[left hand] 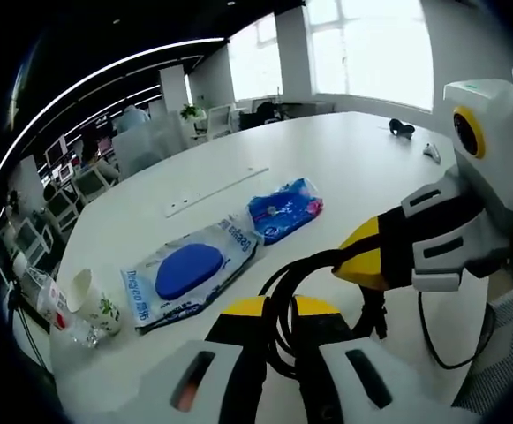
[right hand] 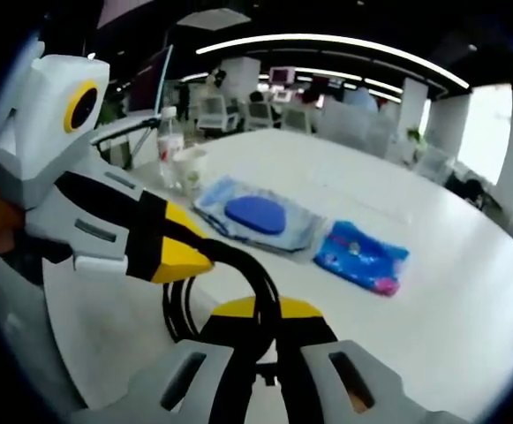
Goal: Arrange the tabletop items into an orderly group along one side of the table until the central work area is clear of visible clutter.
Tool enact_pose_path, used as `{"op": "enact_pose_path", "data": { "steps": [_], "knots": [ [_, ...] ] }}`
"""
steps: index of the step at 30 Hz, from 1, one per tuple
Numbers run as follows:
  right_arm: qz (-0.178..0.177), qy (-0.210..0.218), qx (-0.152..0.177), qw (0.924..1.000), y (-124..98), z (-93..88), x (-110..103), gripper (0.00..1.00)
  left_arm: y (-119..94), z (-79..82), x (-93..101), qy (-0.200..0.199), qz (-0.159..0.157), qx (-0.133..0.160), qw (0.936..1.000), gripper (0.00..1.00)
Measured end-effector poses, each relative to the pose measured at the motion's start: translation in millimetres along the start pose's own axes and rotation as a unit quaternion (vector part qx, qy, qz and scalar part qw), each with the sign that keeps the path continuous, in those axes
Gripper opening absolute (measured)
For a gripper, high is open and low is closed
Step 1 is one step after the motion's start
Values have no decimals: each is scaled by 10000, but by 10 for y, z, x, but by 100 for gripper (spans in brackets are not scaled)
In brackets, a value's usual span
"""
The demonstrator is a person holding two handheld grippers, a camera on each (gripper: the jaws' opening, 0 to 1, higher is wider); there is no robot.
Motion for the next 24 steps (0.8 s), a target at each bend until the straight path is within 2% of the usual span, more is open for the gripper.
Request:
{"op": "enact_pose_path", "data": {
  "steps": [9,18,24],
  "knots": [
    [52,-147,-102,9998,97,44,43,2,90,12,-71,11,-9,-83,10000,8],
    [121,-28,-193,9997,224,64,118,2,209,3,-144,-11,-64,-177,9998,8],
    [167,-241,-341,9990,356,74,144,2,323,-50,-193,-42,-105,-315,9994,8]
  ]
}}
Point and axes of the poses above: the point that each gripper's makers call its tool centre point, and the gripper's own axes: y roughly forward along the fingers, x roughly to its right, z roughly out of its top, the point moved 8 cm from there along -y, roughly backward along the fingers, and after that the axes turned 11 degrees about y, right-handed, at the moved point
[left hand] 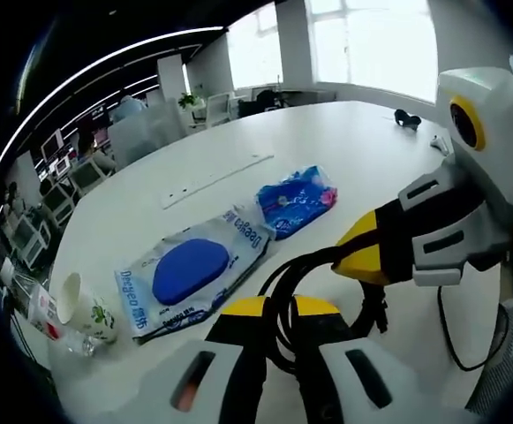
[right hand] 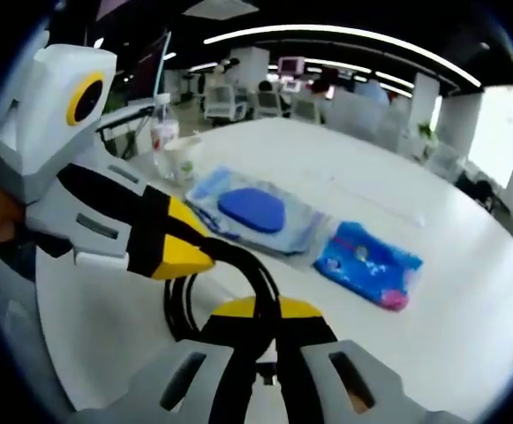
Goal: Arrange the tabletop items into an orderly group along one side of the table until the central work area is clear of visible clutter.
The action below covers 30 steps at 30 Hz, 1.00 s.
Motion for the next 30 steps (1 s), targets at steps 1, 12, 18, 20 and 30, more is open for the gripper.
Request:
{"op": "enact_pose_path", "data": {
  "steps": [1,12,18,20,30],
  "knots": [
    [7,-16,-5,10000,20,16,14,2,12,7,-12,11,25,2,10000,8],
    [69,13,-137,9999,224,76,136,2,203,21,-148,-39,10,-93,9999,8],
    [83,62,-284,9995,340,34,177,2,309,-31,-175,-125,-44,-187,9997,8],
    [77,33,-306,9995,367,19,177,2,323,-41,-171,-138,-46,-211,9997,8],
    [39,126,-427,9990,463,-37,206,3,413,-110,-170,-170,-82,-273,9994,8]
  ]
}}
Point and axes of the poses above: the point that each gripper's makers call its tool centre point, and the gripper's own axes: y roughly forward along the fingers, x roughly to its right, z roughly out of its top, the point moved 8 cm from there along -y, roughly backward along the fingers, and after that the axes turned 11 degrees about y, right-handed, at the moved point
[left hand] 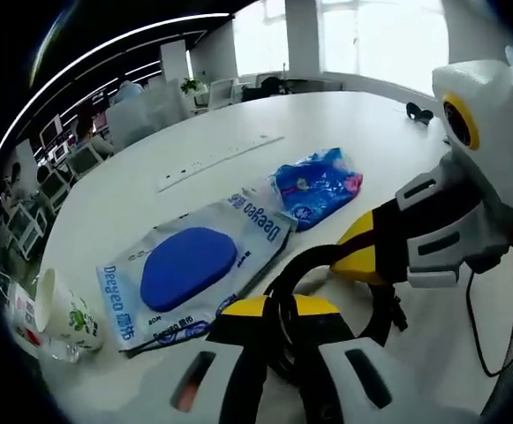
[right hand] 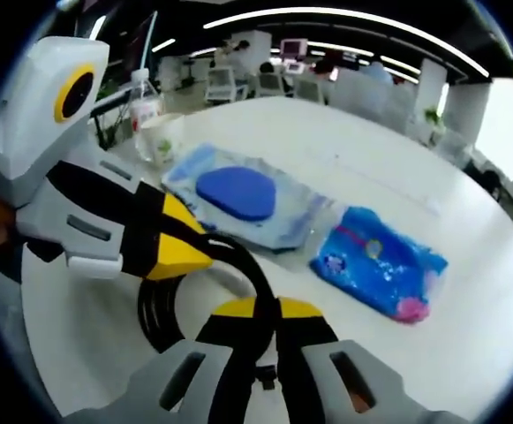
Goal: Arrange the tabletop items into an orderly group along one side of the table until the central work area is clear of visible clutter.
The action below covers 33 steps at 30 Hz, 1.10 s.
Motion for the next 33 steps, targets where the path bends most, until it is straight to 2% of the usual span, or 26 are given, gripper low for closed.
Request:
{"op": "enact_pose_path", "data": {
  "steps": [11,17,18,24,26,27,29,33],
  "knots": [
    [60,-59,-27,10000,1,-34,-11,5,17,-87,18,-26,-41,-25,10000,9],
    [99,-32,52,9999,-30,2,-1,10,1,-84,-8,-138,-10,35,9999,14],
    [114,42,94,9999,-32,16,-3,11,-2,-71,-5,-195,-46,116,9997,16],
    [109,164,269,9994,-85,112,4,17,-35,-59,-23,-201,-25,113,9997,19],
    [135,298,405,9986,-119,163,5,21,-68,-56,-34,-241,-5,131,9996,19],
    [192,478,580,9970,-142,203,-7,23,-78,-55,-41,-273,-7,138,9995,19],
    [175,474,749,9959,-193,246,-4,27,-115,-40,-48,-391,-14,231,9990,18],
    [190,521,773,9955,-256,241,-14,30,-186,-18,-69,-477,19,367,9982,19]
  ]
}}
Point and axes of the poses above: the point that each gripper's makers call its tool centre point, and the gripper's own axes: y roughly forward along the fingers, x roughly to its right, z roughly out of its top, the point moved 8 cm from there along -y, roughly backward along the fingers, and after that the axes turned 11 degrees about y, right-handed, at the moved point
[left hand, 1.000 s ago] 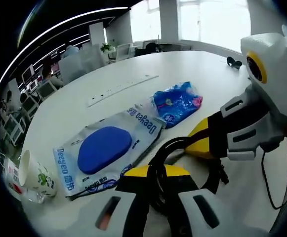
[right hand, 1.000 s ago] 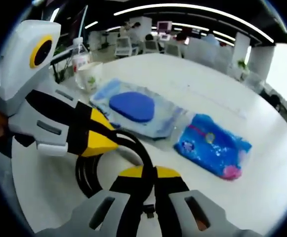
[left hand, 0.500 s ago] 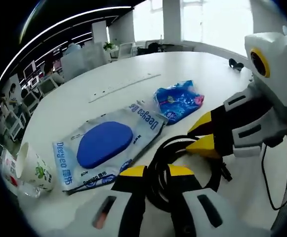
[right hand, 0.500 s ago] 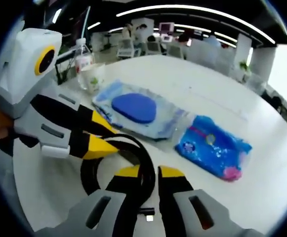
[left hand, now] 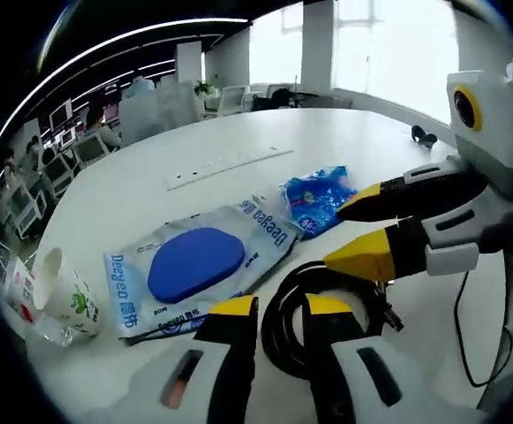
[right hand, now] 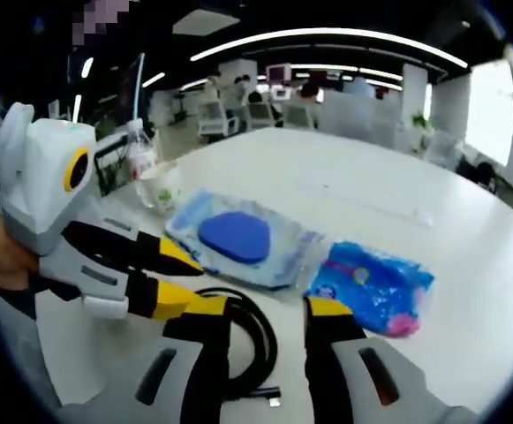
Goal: Arrange the tabletop items into an orderly group along one side of the table until the central work area is clear of visible clutter.
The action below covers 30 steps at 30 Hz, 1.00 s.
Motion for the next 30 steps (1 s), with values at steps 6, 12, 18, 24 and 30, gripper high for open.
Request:
{"op": "enact_pose_path", "data": {
  "steps": [6,12,18,24,30],
  "knots": [
    [-79,49,92,9999,-86,-22,16,31,-83,31,-14,-130,10,141,9998,22],
    [-172,138,89,9997,-180,-56,27,36,-217,26,28,-179,33,308,9994,30],
    [-185,258,87,9995,-265,-99,-2,42,-311,-84,59,-227,75,299,9993,36],
    [-205,437,183,9987,-371,-147,-5,50,-441,-159,85,-372,145,393,9984,48],
    [-292,503,185,9981,-482,-255,-2,63,-575,-229,166,-391,121,478,9980,56]
  ]
}}
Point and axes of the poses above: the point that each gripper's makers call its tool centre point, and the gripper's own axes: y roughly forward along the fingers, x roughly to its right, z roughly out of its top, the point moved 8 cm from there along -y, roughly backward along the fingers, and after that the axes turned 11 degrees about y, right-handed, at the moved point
